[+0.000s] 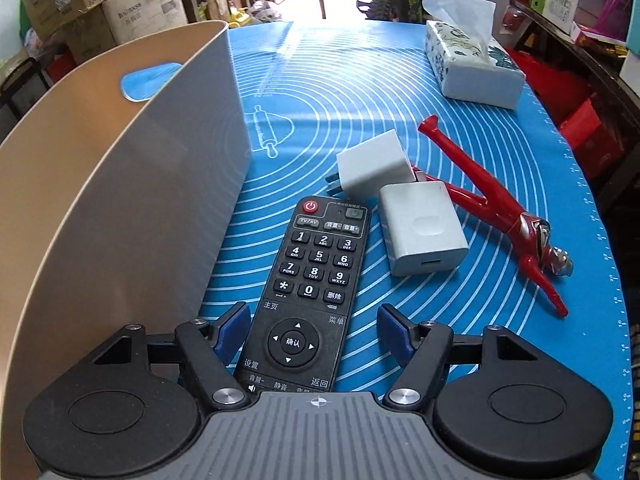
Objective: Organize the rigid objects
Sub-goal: 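Move the right tool to the black remote and grasp it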
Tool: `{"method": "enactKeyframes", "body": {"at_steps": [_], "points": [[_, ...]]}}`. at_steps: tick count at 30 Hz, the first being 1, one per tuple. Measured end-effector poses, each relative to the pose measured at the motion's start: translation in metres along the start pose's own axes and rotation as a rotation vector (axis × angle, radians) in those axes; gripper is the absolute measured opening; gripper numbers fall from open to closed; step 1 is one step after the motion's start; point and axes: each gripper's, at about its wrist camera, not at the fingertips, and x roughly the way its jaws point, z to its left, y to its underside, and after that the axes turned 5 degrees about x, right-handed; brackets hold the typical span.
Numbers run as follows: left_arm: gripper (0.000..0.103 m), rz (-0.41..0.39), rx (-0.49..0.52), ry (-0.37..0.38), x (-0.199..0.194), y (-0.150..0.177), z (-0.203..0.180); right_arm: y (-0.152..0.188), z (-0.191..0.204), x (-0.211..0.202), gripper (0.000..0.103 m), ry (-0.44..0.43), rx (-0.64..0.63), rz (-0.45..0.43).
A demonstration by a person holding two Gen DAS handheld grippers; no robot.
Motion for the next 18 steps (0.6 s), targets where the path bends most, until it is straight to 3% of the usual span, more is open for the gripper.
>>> {"method": "enactKeyframes", "body": {"at_steps": [8, 13, 18], "points": [[0.007, -0.002, -0.005, -0.011, -0.001, -0.001, 0.000, -0.002, 0.005, 0.004, 0.073, 0.060, -0.012, 0.014], [0.007, -0.002, -0.004, -0.010, -0.001, -0.001, 0.000, 0.005, 0.013, 0.001, 0.058, 0.067, -0.065, -0.007], [0.007, -0.001, -0.003, -0.009, -0.001, -0.001, 0.000, 0.006, 0.014, -0.003, 0.055, 0.072, -0.048, -0.004]]}}
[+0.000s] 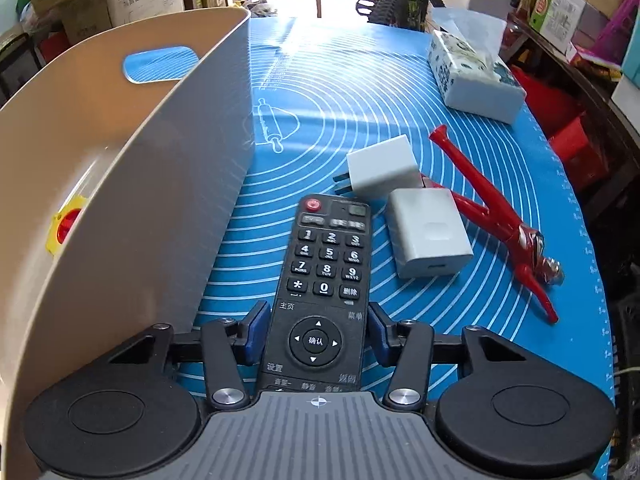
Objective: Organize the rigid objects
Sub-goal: 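Move the right tool to the black remote and grasp it, then carry the black remote into the basket and release it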
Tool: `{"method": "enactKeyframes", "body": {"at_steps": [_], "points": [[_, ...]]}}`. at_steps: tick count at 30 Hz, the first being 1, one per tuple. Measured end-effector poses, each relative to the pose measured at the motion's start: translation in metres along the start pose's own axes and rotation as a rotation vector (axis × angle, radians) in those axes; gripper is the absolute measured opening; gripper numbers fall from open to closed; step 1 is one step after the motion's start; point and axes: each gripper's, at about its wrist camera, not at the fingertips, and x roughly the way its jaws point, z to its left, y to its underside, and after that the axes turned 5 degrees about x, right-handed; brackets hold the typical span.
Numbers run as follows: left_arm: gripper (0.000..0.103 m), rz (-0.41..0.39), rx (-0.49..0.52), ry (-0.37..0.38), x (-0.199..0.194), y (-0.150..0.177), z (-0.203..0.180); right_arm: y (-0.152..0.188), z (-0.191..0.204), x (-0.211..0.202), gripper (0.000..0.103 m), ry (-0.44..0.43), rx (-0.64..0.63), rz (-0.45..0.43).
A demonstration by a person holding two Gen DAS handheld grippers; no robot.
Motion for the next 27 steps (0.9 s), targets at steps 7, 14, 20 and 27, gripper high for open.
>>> {"method": "enactKeyframes", "body": {"at_steps": [7, 14, 20, 27], "points": [[0.007, 0.000, 0.000, 0.000, 0.000, 0.000, 0.000, 0.003, -0.011, -0.014, 0.054, -0.016, 0.031, -0.057], [0.007, 0.000, 0.000, -0.001, 0.000, 0.000, -0.001, -0.004, -0.022, -0.032, 0.054, -0.040, 0.067, -0.108], [0.007, 0.000, 0.000, 0.000, 0.000, 0.000, -0.001, -0.020, -0.022, -0.067, 0.054, -0.081, 0.071, -0.190], [0.007, 0.000, 0.001, -0.001, 0.000, 0.000, -0.001, -0.044, 0.001, -0.111, 0.054, -0.155, 0.032, -0.299]]}}
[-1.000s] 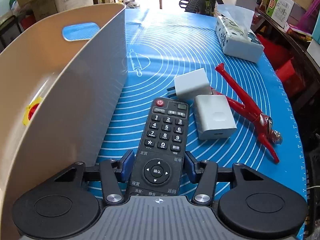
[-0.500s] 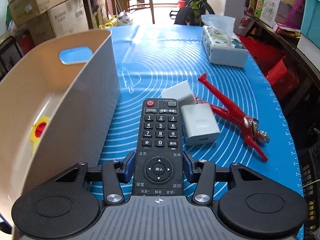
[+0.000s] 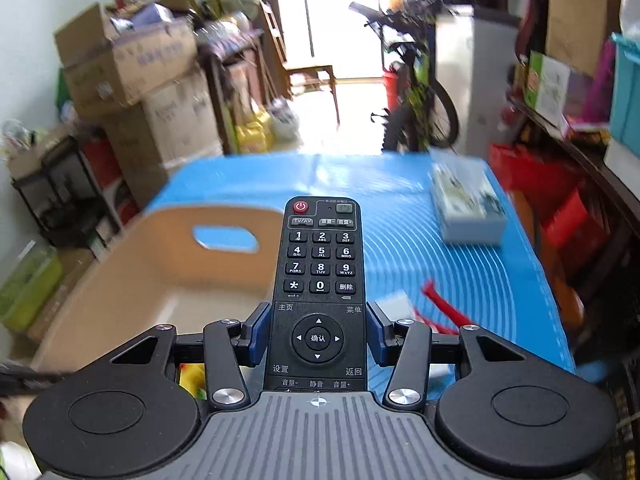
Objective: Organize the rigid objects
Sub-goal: 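Carry the black remote into the basket and release it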
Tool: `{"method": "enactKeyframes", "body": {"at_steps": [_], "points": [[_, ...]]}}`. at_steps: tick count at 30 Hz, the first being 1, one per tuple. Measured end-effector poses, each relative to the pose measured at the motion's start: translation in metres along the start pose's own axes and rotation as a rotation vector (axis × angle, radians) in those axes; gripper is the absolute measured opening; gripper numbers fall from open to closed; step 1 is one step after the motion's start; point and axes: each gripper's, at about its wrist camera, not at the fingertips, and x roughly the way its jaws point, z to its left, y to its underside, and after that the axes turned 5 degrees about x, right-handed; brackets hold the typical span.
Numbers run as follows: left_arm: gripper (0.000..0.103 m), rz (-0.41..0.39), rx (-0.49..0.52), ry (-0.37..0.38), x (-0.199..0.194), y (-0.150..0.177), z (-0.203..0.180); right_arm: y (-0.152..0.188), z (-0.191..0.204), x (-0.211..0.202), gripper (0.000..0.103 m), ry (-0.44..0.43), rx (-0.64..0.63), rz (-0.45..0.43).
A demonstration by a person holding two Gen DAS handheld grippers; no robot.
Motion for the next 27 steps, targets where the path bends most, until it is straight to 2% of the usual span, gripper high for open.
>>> {"method": "enactKeyframes", "body": {"at_steps": [4, 9, 27], "points": [[0.007, 0.000, 0.000, 0.001, 0.000, 0.000, 0.000, -0.013, 0.026, -0.003, 0.054, -0.052, -0.037, -0.017], [0.007, 0.001, -0.001, 0.001, 0.001, 0.000, 0.000, -0.015, 0.056, 0.011, 0.054, -0.086, -0.093, 0.011], [0.007, 0.001, 0.001, -0.001, 0.002, 0.000, -0.001, 0.035, 0.124, 0.078, 0.054, -0.093, -0.276, 0.280]]}}
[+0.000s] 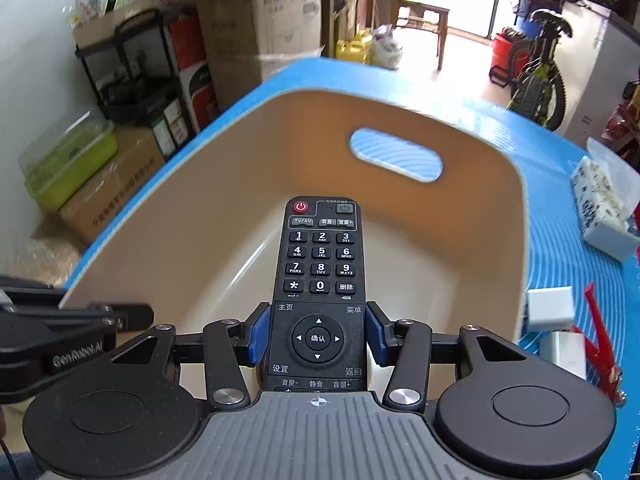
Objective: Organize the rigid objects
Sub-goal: 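Carry the black remote into the basket and release it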
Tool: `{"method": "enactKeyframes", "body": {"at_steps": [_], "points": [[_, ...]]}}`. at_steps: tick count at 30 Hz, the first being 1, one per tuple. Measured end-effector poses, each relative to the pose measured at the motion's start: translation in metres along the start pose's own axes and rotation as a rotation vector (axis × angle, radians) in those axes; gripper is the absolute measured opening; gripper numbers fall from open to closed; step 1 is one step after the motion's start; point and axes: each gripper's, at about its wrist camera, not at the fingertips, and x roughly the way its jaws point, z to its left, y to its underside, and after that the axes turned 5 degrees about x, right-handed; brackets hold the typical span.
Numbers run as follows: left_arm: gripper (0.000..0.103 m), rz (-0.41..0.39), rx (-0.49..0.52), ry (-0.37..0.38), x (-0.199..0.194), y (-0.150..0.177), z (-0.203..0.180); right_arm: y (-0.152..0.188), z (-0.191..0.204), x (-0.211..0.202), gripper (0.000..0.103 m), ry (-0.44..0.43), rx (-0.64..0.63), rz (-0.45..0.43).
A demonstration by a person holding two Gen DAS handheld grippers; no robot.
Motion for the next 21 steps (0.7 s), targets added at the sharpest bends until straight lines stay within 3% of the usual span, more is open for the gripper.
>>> {"method": "enactKeyframes", "body": {"at_steps": [6, 10, 12, 14, 21], "points": [[0.007, 0.000, 0.001, 0.001, 0.001, 0.000, -0.001, 0.001, 0.000, 0.013, 0.055, 0.000, -0.010, 0.096], [0.007, 0.000, 0.001, -0.001, 0.001, 0.000, -0.001, 0.003, 0.005, 0.014, 0.054, 0.007, -0.044, 0.108], [0.007, 0.000, 0.002, -0.001, 0.001, 0.000, -0.001, 0.003, 0.005, 0.014, 0.059, 0.007, -0.038, 0.118], [0.007, 0.000, 0.002, -0.001, 0.001, 0.000, -0.001, 0.003, 0.001, 0.012, 0.070, -0.023, -0.012, 0.110], [0.007, 0.000, 0.001, -0.001, 0.001, 0.000, -0.001, -0.002, -0.015, -0.017, 0.077, -0.056, 0.040, 0.020]]}}
